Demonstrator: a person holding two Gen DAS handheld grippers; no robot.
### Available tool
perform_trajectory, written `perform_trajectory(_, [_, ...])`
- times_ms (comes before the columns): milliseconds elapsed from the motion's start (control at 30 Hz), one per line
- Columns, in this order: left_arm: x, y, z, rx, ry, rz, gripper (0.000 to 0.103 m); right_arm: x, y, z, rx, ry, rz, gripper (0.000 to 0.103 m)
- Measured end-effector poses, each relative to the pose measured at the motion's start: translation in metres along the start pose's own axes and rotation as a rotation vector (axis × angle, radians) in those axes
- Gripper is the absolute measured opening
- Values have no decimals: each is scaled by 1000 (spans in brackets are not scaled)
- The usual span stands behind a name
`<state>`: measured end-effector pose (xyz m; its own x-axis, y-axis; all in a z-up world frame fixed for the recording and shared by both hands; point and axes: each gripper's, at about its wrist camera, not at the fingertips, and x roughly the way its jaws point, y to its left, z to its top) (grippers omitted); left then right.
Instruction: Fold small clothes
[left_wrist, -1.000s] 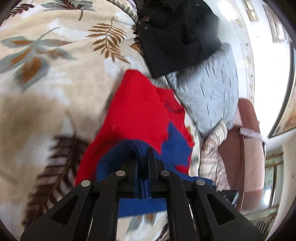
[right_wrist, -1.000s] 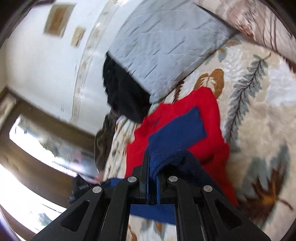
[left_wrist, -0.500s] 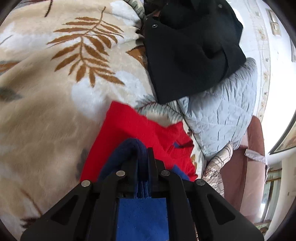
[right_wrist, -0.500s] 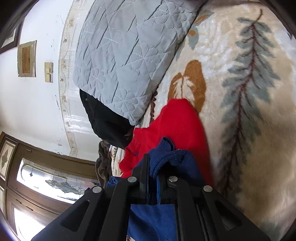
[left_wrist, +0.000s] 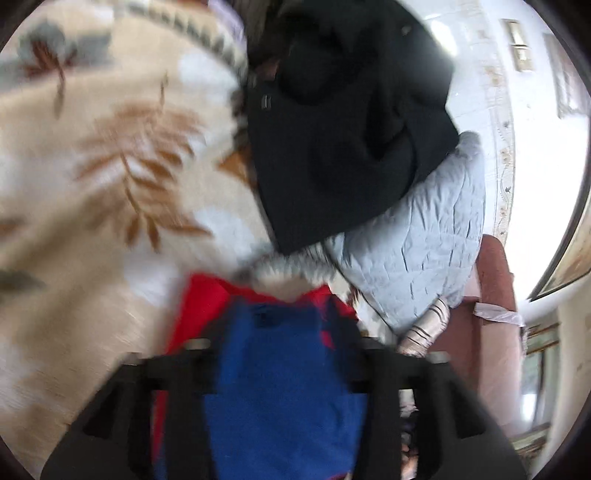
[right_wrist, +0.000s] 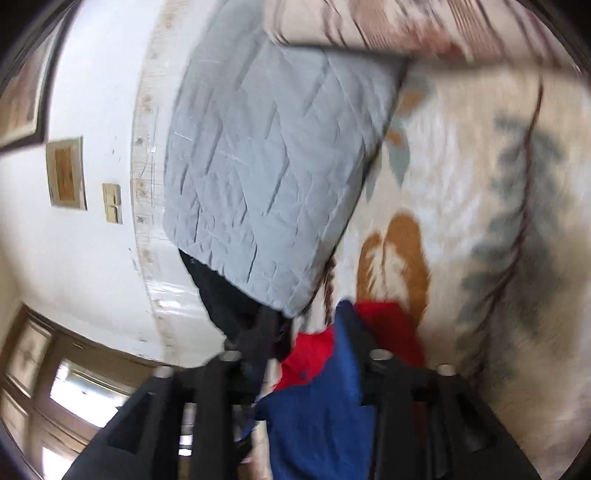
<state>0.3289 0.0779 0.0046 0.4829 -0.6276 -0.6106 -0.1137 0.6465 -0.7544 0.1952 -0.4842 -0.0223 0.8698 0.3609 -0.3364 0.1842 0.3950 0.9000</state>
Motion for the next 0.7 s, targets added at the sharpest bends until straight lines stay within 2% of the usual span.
perform_trajectory(33, [-2,2,0,6,-4,12,64,1,3,0,-47,17,-65,45])
perform_trajectory(67, [-2,5,0,11,7,19,65,7,6,-3,-103,47,-138,45])
perform_trajectory(133, [8,12,-3,18,65,42,65,17,8,-7,-164,86,-216,45])
perform_trajectory(300, [42,15,-16,56,170,150,65,49,22,-27,-344,164,-338,45])
perform_trajectory(333, [44,13,-19,64,177,156,65,55,27,-32,-388,179,-370,45])
perform_trajectory(400, [45,5,-27,114,166,188,63,64,37,-42,-487,192,-463,36])
perform_trajectory(433, [43,2,-30,136,159,201,63,63,42,-47,-530,184,-498,35])
perform_trajectory(533, [39,-8,-41,214,145,223,63,56,53,-59,-617,167,-503,34])
perform_trajectory(567, [38,-10,-45,235,149,231,63,57,56,-62,-643,164,-510,29])
perform_trajectory(633, [38,-12,-49,263,150,253,63,61,60,-66,-687,191,-506,12])
perform_trajectory(700, [34,-17,-55,304,132,296,47,62,64,-72,-740,197,-518,9])
